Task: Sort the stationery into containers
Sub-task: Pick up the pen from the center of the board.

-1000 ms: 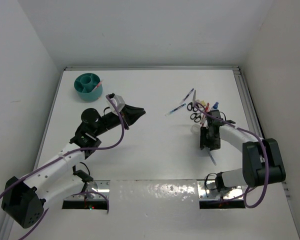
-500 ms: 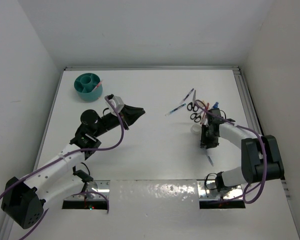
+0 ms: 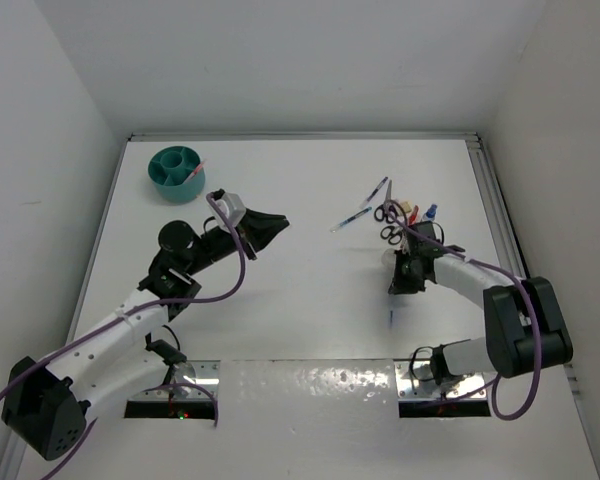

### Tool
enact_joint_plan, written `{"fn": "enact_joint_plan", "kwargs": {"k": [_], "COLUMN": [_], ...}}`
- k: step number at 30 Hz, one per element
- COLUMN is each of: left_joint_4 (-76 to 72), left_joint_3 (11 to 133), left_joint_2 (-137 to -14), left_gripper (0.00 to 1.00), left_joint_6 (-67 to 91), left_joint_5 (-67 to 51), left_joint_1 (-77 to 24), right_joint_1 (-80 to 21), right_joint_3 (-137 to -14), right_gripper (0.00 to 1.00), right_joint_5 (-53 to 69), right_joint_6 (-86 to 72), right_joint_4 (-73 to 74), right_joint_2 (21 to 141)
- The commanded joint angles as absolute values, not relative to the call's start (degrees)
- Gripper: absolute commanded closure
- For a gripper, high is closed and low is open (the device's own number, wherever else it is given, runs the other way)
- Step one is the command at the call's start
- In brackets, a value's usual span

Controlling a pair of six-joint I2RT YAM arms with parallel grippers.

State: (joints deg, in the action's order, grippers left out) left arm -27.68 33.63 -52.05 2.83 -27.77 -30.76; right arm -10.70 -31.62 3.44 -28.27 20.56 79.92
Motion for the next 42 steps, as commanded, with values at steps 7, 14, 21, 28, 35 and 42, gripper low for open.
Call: {"fn": "enact_joint_plan", "kwargs": {"k": [7, 14, 21, 28, 35, 42], "left_joint_4": [-31.38, -30.41, -31.02, -31.9, -31.55, -31.55], "left_joint_3": [31.99, 31.38, 30.68, 31.11, 30.94, 30.67], "left_joint_2": [-50.1, -48.78, -48.96, -50.18, -50.36, -50.36], "left_gripper": [1.0, 1.0, 1.0, 1.0, 1.0, 1.0], "left_joint_6": [3.78, 3.87, 4.13, 4.75, 4.92, 5.1], "left_joint_5": [-27.6, -26.63, -26.19, -26.63, -26.63, -26.72], "left_joint_1": [-30.41, -30.23, -30.15, -30.15, -30.06, -30.15], "right_joint_1": [-17.66, -20.91, -22.94, -24.69, -26.98, -28.74], "right_joint_3": [-28.56, -30.14, -31.64, -31.99, -30.94, -30.15], "right_gripper": [1.0, 1.0, 1.0, 1.0, 1.0, 1.0], "right_joint_5": [0.09, 0.09, 0.09, 0.09, 0.09, 0.09], "right_joint_6": [-30.94, -29.09, -28.04, -26.72, -23.65, -21.62], "right_joint_4": [18.28, 17.31, 17.31, 16.17, 13.63, 11.87], "right_joint_2": [81.91, 82.7, 82.88, 80.87, 74.72, 68.38]}}
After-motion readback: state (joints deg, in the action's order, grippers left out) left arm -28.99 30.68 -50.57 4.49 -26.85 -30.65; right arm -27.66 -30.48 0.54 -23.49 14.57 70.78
